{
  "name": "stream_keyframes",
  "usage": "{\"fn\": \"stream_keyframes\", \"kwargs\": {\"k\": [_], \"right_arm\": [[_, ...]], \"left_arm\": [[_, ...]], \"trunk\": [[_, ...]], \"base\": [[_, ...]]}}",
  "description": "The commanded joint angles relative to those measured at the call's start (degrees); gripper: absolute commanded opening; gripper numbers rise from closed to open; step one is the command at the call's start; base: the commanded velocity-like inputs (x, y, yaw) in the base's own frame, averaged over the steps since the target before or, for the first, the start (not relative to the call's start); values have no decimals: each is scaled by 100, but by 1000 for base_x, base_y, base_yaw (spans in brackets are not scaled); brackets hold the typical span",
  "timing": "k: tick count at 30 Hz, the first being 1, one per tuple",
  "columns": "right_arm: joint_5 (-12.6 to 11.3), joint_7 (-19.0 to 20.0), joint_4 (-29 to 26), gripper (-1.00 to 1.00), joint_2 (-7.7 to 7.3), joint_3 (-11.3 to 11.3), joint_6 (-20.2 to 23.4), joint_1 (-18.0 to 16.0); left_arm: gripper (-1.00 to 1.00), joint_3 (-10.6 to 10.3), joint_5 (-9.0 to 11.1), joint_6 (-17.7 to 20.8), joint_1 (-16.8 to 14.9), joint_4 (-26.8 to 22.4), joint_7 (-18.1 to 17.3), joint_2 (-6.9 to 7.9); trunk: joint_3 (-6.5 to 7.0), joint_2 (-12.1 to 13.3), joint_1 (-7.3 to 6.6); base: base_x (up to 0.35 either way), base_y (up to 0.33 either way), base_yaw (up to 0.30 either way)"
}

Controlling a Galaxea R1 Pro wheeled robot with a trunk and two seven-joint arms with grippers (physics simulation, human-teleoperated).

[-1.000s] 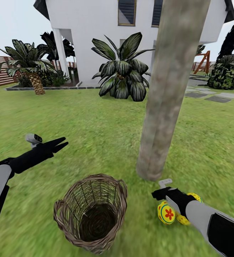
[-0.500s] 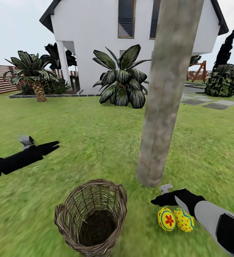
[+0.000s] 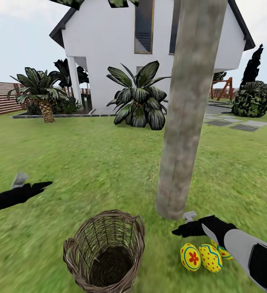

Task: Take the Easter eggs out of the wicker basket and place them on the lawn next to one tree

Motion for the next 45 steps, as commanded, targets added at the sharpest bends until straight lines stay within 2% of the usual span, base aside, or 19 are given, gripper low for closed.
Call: {"fn": "stream_keyframes", "kwargs": {"k": [1, 5, 6, 8, 9, 11, 12, 14, 16, 17, 18, 24, 28, 32, 35, 36, 39, 42, 45], "right_arm": [[-50, -3, -6, 100, -4, 30, 36, -4], [-29, -34, 4, 100, 0, 31, 26, 51], [-12, -60, 43, 100, 4, 35, 19, 144], [4, -103, 115, 100, 12, 37, 11, 266], [10, -141, 152, 100, 12, 38, 6, 345], [13, -199, 194, 100, 11, 39, -4, 473], [15, -334, 230, 100, 20, 39, -34, 644], [20, -697, 248, 100, 38, 44, -247, 872], [-6, -1100, 251, 100, 48, 47, -640, 1101], [-33, -1292, 251, 100, 53, 47, -960, 1242], [-48, -1368, 252, 100, 57, 48, -1117, 1317], [-20, -1467, 252, 100, 60, 51, -1280, 1513], [-8, -1473, 258, 100, 60, 56, -1291, 1671], [11, -1473, 260, 100, 60, 57, -1310, 1887], [15, -1554, 261, 100, 60, 57, -1438, 2102], [12, -1674, 261, 100, 65, 57, -1570, 2214], [3, -2138, 259, 100, 138, 58, -1950, 2472], [0, -2622, 260, 100, 244, 57, -2171, 2661], [-5, -2827, 261, 100, 289, 57, -2232, 2797]], "left_arm": [[100, 38, -201, 11, -5, 287, -24, -1], [100, 58, -633, -49, -3, 1049, -16, -2], [100, 52, -986, -64, 1, 1280, -14, -9], [100, 48, -1481, -101, 3, 1500, -16, -38], [100, 47, -1867, -190, 4, 1672, -16, -93], [100, 47, -2289, -395, 4, 1912, -16, -185], [100, 46, -2560, -685, 4, 2220, -11, -232], [100, 41, -2701, -1120, 4, 2660, -4, -255], [100, 39, -2748, -1564, 4, 3124, 0, -262], [100, 30, -2765, -1918, 8, 3465, 5, -269], [100, 22, -2771, -2128, 11, 3638, 26, -273], [100, 12, -2778, -2412, 21, 4062, 304, -307], [100, 3, -2779, -2917, 22, 4443, 428, -321], [100, -9, -2786, -3023, 22, 4743, 619, -366], [100, -109, -2782, -3381, 22, 5116, 1085, -391], [100, -147, -2780, -3639, 22, 5288, 1324, -415], [100, -195, -2779, -3988, 22, 5632, 1802, -576], [100, -219, -2779, -4101, 23, 5956, 2008, -639], [100, -224, -2766, -4602, 29, 6318, 2083, -653]], "trunk": [[13, 39, -24], [85, 199, -112], [102, 239, -134], [138, 320, -178], [156, 360, -200], [192, 440, -244], [210, 480, -266], [246, 560, -309], [282, 640, -353], [300, 681, -375], [318, 721, -397], [426, 961, -529], [497, 1122, -617], [569, 1282, -705], [623, 1402, -771], [641, 1443, -793], [695, 1563, -859], [749, 1683, -924], [803, 1804, -990]], "base": [[0, 0, 0], [0, 0, 0], [0, 0, 0], [0, 0, 0], [0, 0, 0], [0, 0, 0], [0, 0, 0], [0, 0, 0], [0, 0, 0], [0, 0, 0], [0, 0, 0], [0, 0, 0], [0, 0, 0], [0, 0, 0], [0, 0, 0], [0, 0, 0], [0, 0, 0], [0, 0, 0], [0, 0, 0]]}}
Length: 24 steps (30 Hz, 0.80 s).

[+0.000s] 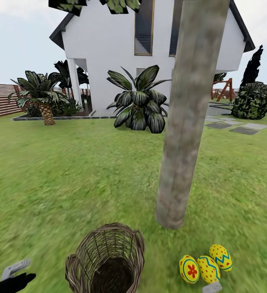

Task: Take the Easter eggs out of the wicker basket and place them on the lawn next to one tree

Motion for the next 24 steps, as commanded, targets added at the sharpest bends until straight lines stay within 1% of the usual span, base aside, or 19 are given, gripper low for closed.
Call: {"fn": "stream_keyframes", "kwargs": {"k": [1, 2, 4, 6, 7, 9, 10, 12, 13, 14, 15, 18, 20, 21, 24], "right_arm": [[-61, -5, -2, 100, 2, 40, -22, 49], [-59, -18, -2, 100, 3, 40, -32, 86], [-61, -57, -2, 100, 5, 40, -90, 150], [-65, -130, -2, 100, 6, 40, -119, 167], [-70, -182, -2, 100, 6, 40, -126, 171], [-89, -331, -2, 100, 6, 40, -134, 175], [-99, -449, -2, 100, 6, 40, -138, 176], [-105, -538, -2, 100, 6, 40, -144, 177], [-106, -560, -2, 100, 6, 40, -145, 179], [-108, -581, -7, 100, 6, 39, -147, 182], [-108, -584, -8, 100, 6, 38, -147, 187], [-111, -589, -15, 100, 9, 32, -148, 193], [-115, -590, -18, 100, 42, 22, -148, 194], [-118, -595, -13, 100, 92, 15, -148, 195], [-125, -599, -4, 100, 152, 7, -148, 195]], "left_arm": [[100, 19, 62, -55, -3, 75, 49, -15], [100, 19, 63, -98, -2, 110, 131, -44], [100, 18, 65, -157, -1, 167, 531, -211], [100, 18, 64, -170, 0, 205, 806, -350], [100, 18, 64, -173, 0, 231, 917, -410], [100, 18, 66, -177, 0, 285, 1042, -482], [100, 18, 67, -180, 12, 325, 1087, -510], [100, 18, 67, -184, 58, 351, 1115, -575], [100, 18, 69, -185, 77, 357, 1122, -619], [100, 18, 68, -187, 123, 363, 1129, -715], [100, 18, 67, -187, 149, 366, 1131, -764], [100, 18, 65, -188, 234, 368, 1134, -869], [100, 18, 64, -192, 299, 368, 1136, -931], [100, 18, 61, -194, 349, 368, 1139, -976], [100, 18, 62, -196, 458, 368, 1143, -1017]], "trunk": [[13, 39, -24], [31, 79, -46], [67, 160, -90], [103, 240, -133], [121, 280, -155], [157, 360, -199], [175, 400, -221], [211, 480, -265], [229, 521, -287], [247, 561, -309], [264, 601, -331], [316, 721, -397], [343, 801, -441], [354, 841, -463], [385, 962, -529]], "base": [[0, 0, 0], [0, 0, 0], [0, 0, 0], [0, 0, 0], [0, 0, 0], [0, 0, 0], [0, 0, 0], [0, 0, 0], [0, 0, 0], [0, 0, 0], [0, 0, 0], [0, 0, 10], [0, 0, 94], [0, 0, 125], [0, 0, 129]]}}
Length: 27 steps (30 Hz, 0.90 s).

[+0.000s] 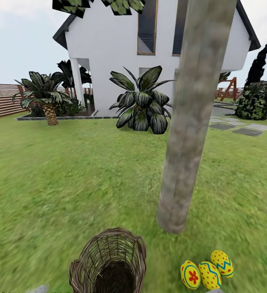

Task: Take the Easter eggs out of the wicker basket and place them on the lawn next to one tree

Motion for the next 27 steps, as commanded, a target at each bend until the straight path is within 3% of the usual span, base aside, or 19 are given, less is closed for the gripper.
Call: {"fn": "stream_keyframes", "kwargs": {"k": [1, 11, 21, 27], "right_arm": [[-44, -30, -14, 100, 2, 48, -3, 0], [-45, -39, -13, 100, 15, 47, -3, 12], [-35, -51, -12, 100, 31, 50, -3, 169], [-35, -49, -13, 100, 41, 55, 1, 175]], "left_arm": [[100, 10, 62, 18, 17, 12, -22, -1], [100, 10, 61, -4, 230, 12, -22, -24], [100, 10, 52, -12, 395, 12, -22, -293], [100, 10, 54, -11, 465, 12, -24, -375]], "trunk": [[5, 39, -24], [97, 440, -243], [187, 841, -463], [240, 1082, -595]], "base": [[0, 0, 125], [0, 0, 110], [0, 0, 82], [0, 0, 78]]}}
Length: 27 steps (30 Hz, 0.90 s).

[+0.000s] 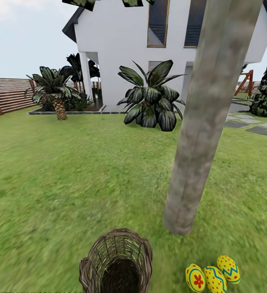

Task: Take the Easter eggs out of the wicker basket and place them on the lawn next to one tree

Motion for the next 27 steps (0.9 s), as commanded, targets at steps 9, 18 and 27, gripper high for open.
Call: {"fn": "stream_keyframes", "kwargs": {"k": [9, 18, 27], "right_arm": [[-26, -30, -17, 100, 15, 64, 17, 0], [-44, -37, -10, 100, 35, 45, 18, 0], [-43, -38, -6, 100, -5, 41, 19, 0]], "left_arm": [[100, 10, 87, 30, 57, 20, -25, -32], [100, 18, 96, 22, 67, 12, -30, -122], [100, 18, 97, 21, 67, 12, -30, -208]], "trunk": [[-15, 159, -89], [-98, 159, -89], [-180, 159, -89]], "base": [[0, 0, 67], [0, 0, 3], [0, 0, 0]]}}
